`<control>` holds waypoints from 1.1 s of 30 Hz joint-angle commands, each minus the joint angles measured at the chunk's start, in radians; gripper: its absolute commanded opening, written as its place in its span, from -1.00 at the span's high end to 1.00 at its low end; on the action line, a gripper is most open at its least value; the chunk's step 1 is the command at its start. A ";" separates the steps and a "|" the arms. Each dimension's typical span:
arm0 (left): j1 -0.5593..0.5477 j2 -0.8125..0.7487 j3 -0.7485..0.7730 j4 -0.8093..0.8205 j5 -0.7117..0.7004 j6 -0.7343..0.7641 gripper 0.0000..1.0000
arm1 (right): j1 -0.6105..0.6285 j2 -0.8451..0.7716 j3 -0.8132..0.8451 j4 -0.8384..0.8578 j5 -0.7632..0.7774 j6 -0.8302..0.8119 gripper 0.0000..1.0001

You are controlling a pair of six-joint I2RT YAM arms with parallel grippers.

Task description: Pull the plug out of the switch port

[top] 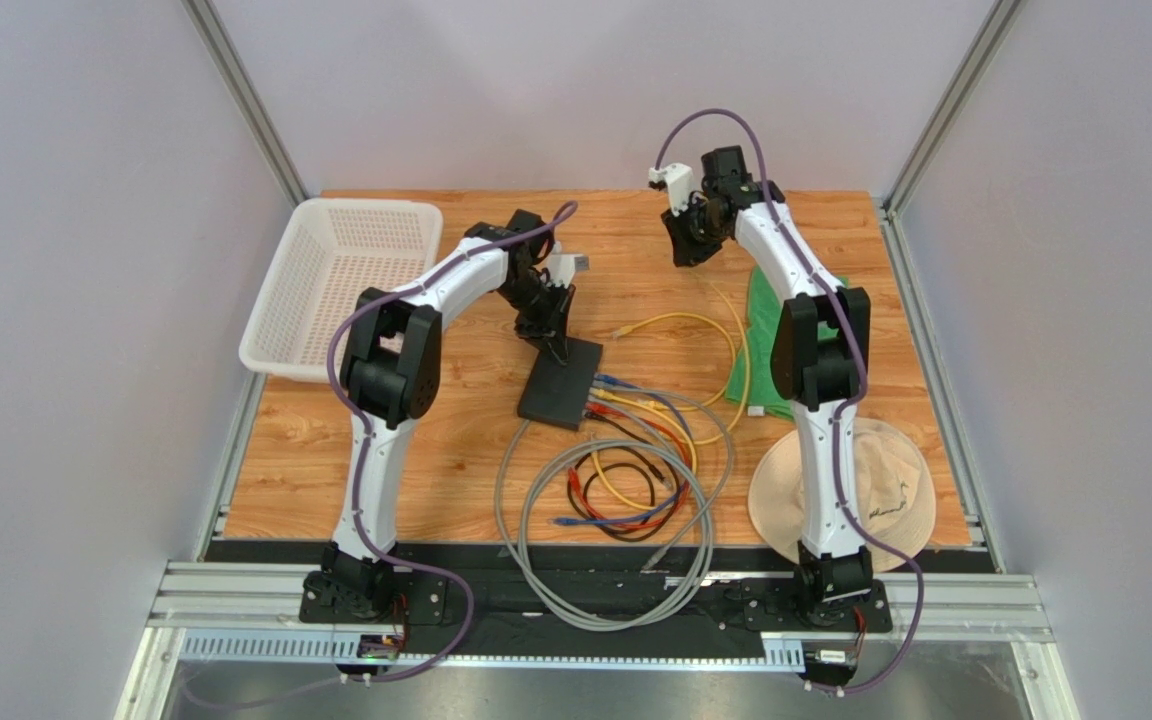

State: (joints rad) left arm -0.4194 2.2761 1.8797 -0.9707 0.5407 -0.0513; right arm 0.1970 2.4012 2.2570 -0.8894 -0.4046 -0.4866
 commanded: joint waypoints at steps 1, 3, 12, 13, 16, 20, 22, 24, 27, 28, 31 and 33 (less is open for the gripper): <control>-0.013 0.068 -0.037 -0.002 -0.191 0.050 1.00 | 0.042 0.004 -0.016 0.190 0.456 0.002 0.99; -0.012 0.066 -0.039 -0.002 -0.189 0.050 1.00 | 0.042 0.001 -0.019 0.199 0.478 0.049 0.93; -0.005 0.037 0.120 -0.026 -0.017 0.096 0.96 | 0.047 -0.150 -0.106 0.201 0.344 0.239 -0.70; -0.002 0.019 0.139 -0.026 -0.010 0.096 0.74 | 0.045 -0.172 -0.141 0.190 0.293 0.252 -0.68; 0.014 -0.065 0.159 -0.028 -0.018 0.087 0.34 | 0.047 -0.278 -0.261 0.173 0.081 0.310 -0.56; 0.080 -0.130 0.105 -0.077 0.024 0.090 0.12 | 0.056 -0.344 -0.372 0.103 -0.227 0.329 -0.34; 0.105 -0.109 0.085 -0.112 0.036 0.113 0.07 | 0.073 -0.350 -0.407 0.074 -0.275 0.315 -0.27; 0.134 -0.101 0.058 -0.146 0.065 0.171 0.09 | 0.087 -0.355 -0.474 0.081 -0.277 0.301 -0.23; 0.146 -0.173 -0.086 -0.089 0.128 0.302 0.31 | 0.119 -0.337 -0.501 0.087 -0.289 0.290 -0.04; 0.146 -0.234 -0.131 -0.079 0.161 0.356 0.41 | 0.133 -0.326 -0.499 0.073 -0.295 0.284 0.06; 0.145 -0.321 -0.264 -0.068 0.219 0.517 0.87 | 0.154 -0.286 -0.478 0.057 -0.312 0.287 0.25; 0.140 -0.337 -0.300 -0.117 0.222 0.616 1.00 | 0.160 -0.265 -0.471 0.052 -0.338 0.296 0.31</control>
State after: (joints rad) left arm -0.2489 2.0731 1.6203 -1.0454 0.6590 0.3058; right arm 0.3405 2.1086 1.7638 -0.8192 -0.6617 -0.1974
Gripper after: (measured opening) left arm 0.039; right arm 0.369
